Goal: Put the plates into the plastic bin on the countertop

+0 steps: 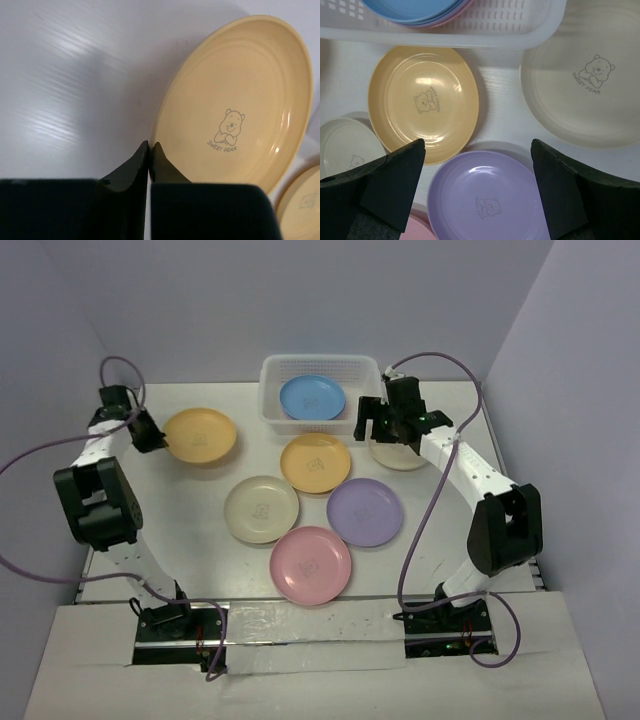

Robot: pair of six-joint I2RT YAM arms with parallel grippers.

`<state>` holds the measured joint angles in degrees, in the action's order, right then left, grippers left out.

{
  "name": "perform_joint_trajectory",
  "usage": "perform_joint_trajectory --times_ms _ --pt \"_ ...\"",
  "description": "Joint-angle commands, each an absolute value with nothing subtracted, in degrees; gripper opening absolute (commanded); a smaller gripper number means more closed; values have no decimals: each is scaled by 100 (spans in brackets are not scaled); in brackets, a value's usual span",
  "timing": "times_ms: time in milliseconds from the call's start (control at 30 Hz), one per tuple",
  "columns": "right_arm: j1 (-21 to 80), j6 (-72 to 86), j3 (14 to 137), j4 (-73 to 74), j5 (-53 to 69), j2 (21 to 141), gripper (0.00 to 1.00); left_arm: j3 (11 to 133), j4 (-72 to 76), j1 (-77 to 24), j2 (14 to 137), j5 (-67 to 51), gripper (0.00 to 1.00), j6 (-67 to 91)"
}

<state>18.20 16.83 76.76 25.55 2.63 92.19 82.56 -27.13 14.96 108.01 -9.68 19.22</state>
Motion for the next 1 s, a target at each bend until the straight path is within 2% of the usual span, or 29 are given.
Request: perform_joint_trajectory --times_ms 0,167,467,567,967 --pt "1755 1905 7438 2118 249 8712 93 9220 -2754 1711 9517 -1037 0 2016" --pt "1705 1907 7307 2101 281 8631 93 9860 -2634 1516 9199 -1187 0 2433" --pt "1670 2024 7118 2067 272 8615 94 10646 -2144 -306 9701 -153 0 2727" --pt "1670 2079 7080 2058 269 8651 100 11156 -2181 -899 10352 386 0 2619" --pt "1682 2349 7061 1892 435 9341 100 12539 -2032 -1820 12469 817 0 2650"
